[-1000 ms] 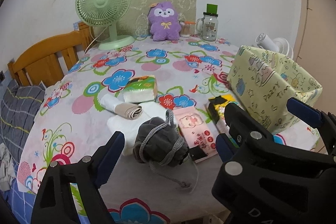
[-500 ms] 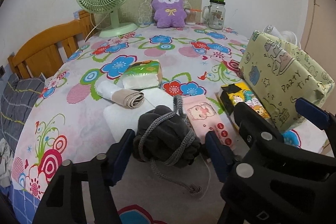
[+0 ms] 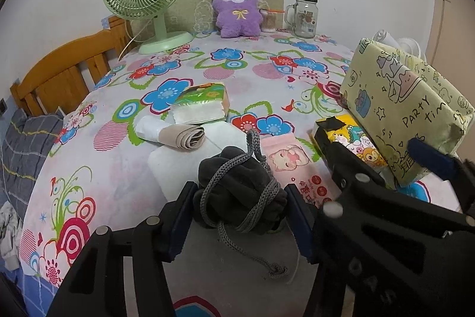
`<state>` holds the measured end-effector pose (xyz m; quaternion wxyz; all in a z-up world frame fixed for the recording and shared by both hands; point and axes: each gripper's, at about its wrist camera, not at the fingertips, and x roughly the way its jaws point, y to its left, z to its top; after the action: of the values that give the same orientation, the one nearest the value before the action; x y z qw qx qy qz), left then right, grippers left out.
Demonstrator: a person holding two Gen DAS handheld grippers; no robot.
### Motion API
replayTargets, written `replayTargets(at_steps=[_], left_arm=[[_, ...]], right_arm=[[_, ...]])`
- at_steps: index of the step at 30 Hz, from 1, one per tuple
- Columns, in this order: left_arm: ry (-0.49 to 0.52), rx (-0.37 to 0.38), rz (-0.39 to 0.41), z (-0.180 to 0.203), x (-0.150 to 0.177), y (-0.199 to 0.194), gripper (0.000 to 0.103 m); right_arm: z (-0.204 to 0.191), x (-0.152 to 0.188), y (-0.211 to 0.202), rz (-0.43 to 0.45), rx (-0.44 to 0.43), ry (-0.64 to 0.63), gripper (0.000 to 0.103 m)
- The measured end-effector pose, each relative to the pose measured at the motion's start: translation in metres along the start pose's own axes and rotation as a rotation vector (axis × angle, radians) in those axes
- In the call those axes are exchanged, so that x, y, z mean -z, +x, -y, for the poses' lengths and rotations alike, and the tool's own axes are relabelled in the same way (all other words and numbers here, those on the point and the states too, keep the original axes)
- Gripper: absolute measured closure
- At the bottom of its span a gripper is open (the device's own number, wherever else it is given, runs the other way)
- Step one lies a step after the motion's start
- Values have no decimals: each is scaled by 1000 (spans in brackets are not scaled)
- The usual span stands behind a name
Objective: Organize soft objects
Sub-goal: 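Close the left gripper on the grey knit glove with the cord, then grasp the yellow cartoon tissue pack with the right gripper while the left holds the glove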
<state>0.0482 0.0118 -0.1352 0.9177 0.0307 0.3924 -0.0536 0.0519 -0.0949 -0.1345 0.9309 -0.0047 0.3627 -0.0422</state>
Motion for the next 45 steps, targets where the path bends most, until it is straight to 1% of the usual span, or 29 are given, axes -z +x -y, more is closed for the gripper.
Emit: replayTargets(at_steps=[3,6,10,14,25,45], left_arm=[[5,-3,-3,0,0,1,42],[15,-13,-2,2,0,2,42],[21,-18,-8,3,0,2,42],[22,-18,-7,3,0,2,43],[19,-22,-3,1,-1,-2,45],[7,-40,50,-1,-7,-27,45]], right_arm=[[3,2,9,-38,-27,36,22],[5,4,17,-63,-19,53,28],[7,5,24,-92,-25,67,46],[8,6,24,-96,-27,73,50],[4,5,15,-89,-54,56,53],[-5,-4,-15,-34,-84,22,53]])
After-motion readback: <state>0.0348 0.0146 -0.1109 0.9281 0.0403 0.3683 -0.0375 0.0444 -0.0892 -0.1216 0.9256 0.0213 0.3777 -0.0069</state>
